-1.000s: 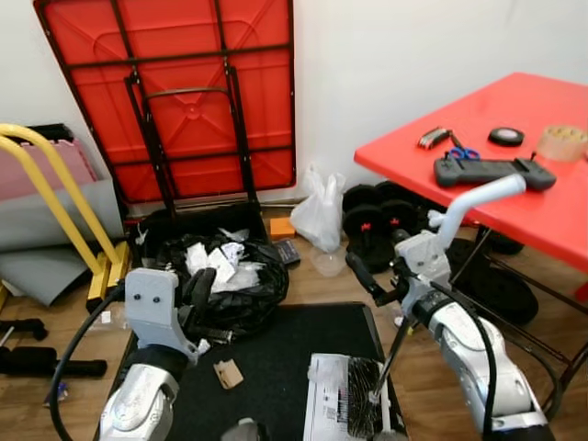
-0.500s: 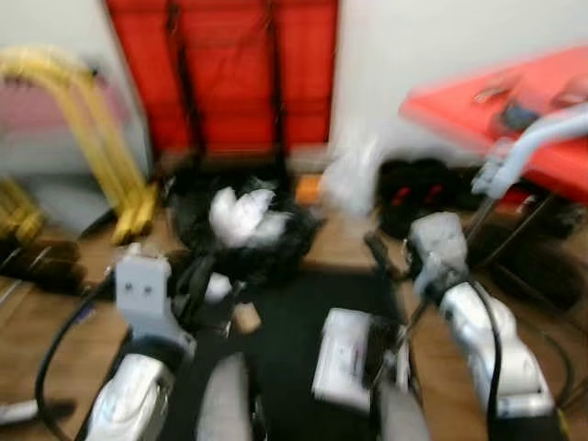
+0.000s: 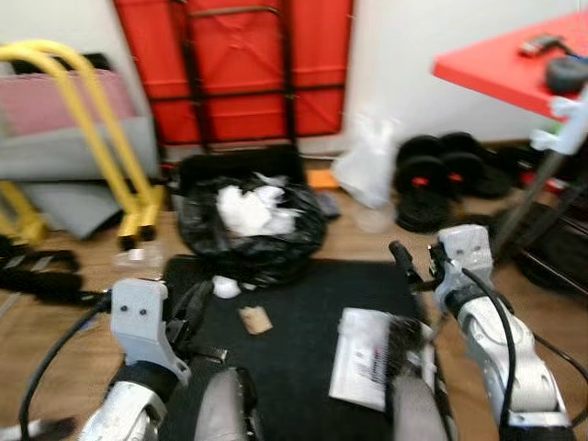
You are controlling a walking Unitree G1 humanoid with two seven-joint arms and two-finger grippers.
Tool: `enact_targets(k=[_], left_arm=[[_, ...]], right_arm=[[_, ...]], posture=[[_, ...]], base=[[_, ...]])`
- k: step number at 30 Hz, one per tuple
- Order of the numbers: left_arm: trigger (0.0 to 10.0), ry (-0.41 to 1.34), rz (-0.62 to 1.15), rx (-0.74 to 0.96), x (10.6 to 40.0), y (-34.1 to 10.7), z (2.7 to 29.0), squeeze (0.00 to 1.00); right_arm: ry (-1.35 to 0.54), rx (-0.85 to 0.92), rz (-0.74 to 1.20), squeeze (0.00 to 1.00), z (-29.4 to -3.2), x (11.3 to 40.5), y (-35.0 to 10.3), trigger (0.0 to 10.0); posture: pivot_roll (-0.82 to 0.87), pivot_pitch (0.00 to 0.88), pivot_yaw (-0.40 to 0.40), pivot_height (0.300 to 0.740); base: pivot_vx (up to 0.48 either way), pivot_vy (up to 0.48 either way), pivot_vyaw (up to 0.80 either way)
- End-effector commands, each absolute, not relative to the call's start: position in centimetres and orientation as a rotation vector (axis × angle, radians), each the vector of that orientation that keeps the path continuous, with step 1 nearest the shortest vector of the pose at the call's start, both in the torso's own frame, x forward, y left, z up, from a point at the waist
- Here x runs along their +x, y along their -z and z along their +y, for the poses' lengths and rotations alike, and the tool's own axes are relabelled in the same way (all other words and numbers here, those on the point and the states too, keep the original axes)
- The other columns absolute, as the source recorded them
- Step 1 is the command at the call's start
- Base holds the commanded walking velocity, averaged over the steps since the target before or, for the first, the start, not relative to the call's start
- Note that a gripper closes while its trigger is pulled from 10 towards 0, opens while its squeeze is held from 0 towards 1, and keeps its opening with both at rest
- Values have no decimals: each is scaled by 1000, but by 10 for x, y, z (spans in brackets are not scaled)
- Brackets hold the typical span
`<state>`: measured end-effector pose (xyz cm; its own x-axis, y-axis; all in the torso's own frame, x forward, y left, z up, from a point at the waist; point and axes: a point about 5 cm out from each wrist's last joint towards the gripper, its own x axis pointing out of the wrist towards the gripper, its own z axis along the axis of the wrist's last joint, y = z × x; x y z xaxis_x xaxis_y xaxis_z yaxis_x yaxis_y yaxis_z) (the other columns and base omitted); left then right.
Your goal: Sweep floor
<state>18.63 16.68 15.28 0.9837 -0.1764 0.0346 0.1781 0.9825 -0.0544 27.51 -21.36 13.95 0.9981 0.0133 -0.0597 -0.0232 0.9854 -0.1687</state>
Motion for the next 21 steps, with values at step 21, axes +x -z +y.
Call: enact_targets(k=[21], left_arm=[[10000, 279, -18, -60, 184, -155, 161, 0]], right_arm=[[63, -190, 141, 0, -226, 272, -131, 10000]], posture=[[-68, 95, 52, 452]], base=[[0, 0, 0]])
